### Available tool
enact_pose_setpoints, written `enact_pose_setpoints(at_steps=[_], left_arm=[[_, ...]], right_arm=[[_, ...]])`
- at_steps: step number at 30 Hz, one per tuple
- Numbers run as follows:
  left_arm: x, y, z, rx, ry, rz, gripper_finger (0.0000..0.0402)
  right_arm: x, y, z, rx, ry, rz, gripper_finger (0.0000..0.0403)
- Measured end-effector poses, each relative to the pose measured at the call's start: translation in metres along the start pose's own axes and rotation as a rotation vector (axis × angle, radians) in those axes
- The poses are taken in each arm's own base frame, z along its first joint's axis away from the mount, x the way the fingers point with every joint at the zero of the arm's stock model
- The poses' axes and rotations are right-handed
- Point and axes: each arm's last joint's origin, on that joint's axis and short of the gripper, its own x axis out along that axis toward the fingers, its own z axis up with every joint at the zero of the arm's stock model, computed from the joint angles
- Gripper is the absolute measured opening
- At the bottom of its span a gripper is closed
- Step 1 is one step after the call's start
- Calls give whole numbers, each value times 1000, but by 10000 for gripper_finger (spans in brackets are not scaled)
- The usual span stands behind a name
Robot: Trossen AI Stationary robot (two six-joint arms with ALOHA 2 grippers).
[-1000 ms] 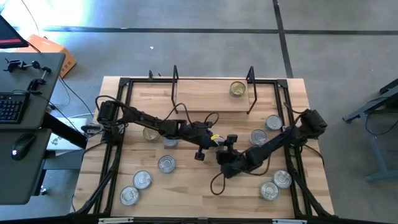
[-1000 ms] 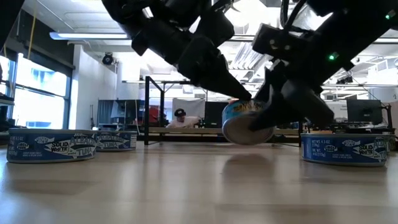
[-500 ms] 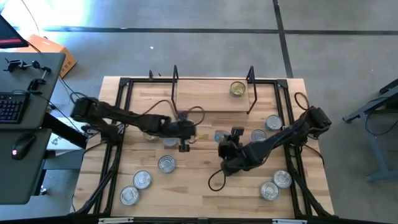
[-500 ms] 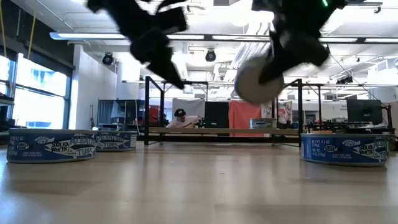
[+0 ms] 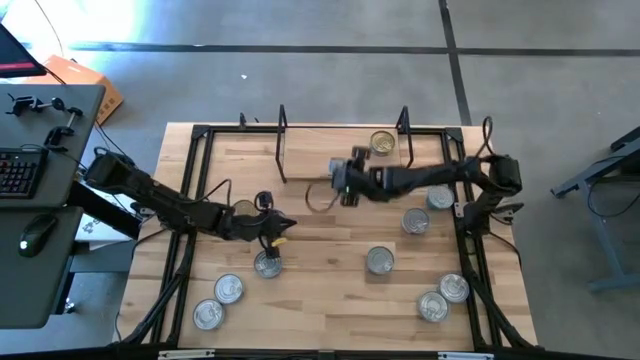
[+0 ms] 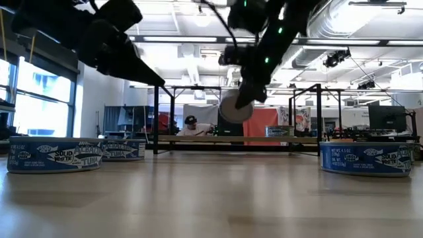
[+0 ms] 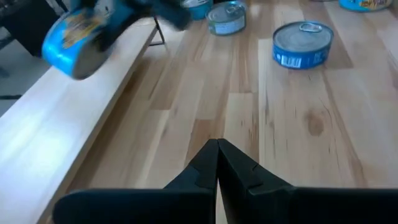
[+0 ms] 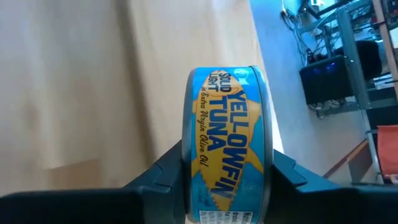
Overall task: Stack canned seafood by type on shelf
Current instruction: Put the yellow-blue tuna can on the shelf
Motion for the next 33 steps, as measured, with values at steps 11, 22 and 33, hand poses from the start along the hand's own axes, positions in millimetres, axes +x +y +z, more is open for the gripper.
enact_pose_setpoints(at_steps=[11, 22, 33], left_arm=[[-1, 1, -4, -6, 0, 3, 0], [-1, 1, -3, -4, -6, 3, 0], [-1, 1, 3, -6, -56, 2, 0]], right_arm=[[43, -38, -23, 73, 38, 45, 182], [43, -23, -18, 95, 10, 143, 198], [58, -77, -25, 543, 87, 274, 81]])
